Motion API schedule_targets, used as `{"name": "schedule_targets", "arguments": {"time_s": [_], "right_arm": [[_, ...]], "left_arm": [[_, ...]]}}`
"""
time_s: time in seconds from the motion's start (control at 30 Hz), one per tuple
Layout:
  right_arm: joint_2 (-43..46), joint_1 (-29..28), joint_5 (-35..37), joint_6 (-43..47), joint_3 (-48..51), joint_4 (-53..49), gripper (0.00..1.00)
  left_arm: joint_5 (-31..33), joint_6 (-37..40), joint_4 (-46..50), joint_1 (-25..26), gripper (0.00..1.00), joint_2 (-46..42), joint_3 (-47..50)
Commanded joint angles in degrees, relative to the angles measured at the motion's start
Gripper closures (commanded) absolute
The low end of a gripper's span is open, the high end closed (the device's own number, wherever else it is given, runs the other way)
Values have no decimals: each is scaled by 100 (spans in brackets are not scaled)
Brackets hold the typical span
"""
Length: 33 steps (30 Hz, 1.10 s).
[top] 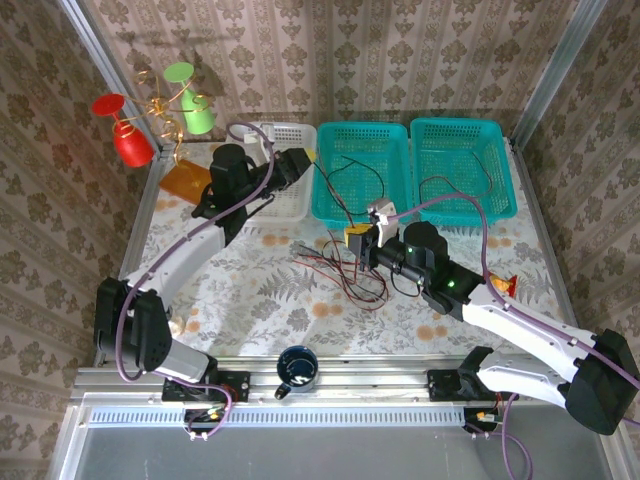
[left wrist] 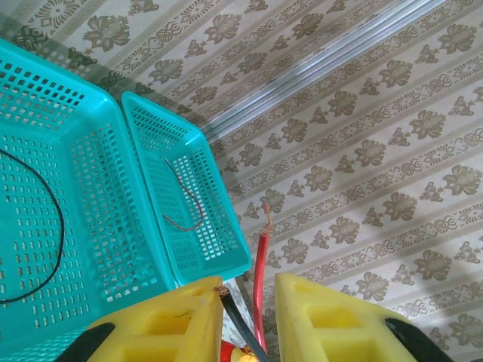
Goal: Untangle the cables
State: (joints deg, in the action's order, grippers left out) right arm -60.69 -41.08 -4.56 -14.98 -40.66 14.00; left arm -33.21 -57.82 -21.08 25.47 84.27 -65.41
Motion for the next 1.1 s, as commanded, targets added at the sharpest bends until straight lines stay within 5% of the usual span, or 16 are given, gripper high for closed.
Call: {"name": "schedule_targets", "arguments": {"time_s": [0.0, 0.1, 0.23, 0.37, 0.53, 0.6, 0.9, 1.07], "right_arm": [[136, 30, -114, 18, 54, 225, 100], [145, 30, -141, 14, 76, 230, 100], [188, 30, -96, 19, 119, 234, 100], [239, 60, -84, -9, 134, 86, 100], [317, 584, -712, -512, -127, -528, 41], [394, 765, -845, -729, -229, -664, 30], [127, 1089, -1370, -1538, -908, -345, 29], [-435, 1515, -1582, -3071, -1292, 417, 43]], "left_arm": [[-2, -123, -302, 0, 75, 87, 35], [-32, -150, -353, 1, 78, 129, 11], [-79, -135, -364, 12, 98, 153, -16], [-45, -101, -353, 1, 100, 115, 9], [-173, -23, -320, 17, 100, 135, -81], [-287, 45, -258, 28, 100, 181, -160], [-862, 248, -222, 366, 100, 400, -374], [-1076, 263, -204, 526, 100, 540, -496]]}}
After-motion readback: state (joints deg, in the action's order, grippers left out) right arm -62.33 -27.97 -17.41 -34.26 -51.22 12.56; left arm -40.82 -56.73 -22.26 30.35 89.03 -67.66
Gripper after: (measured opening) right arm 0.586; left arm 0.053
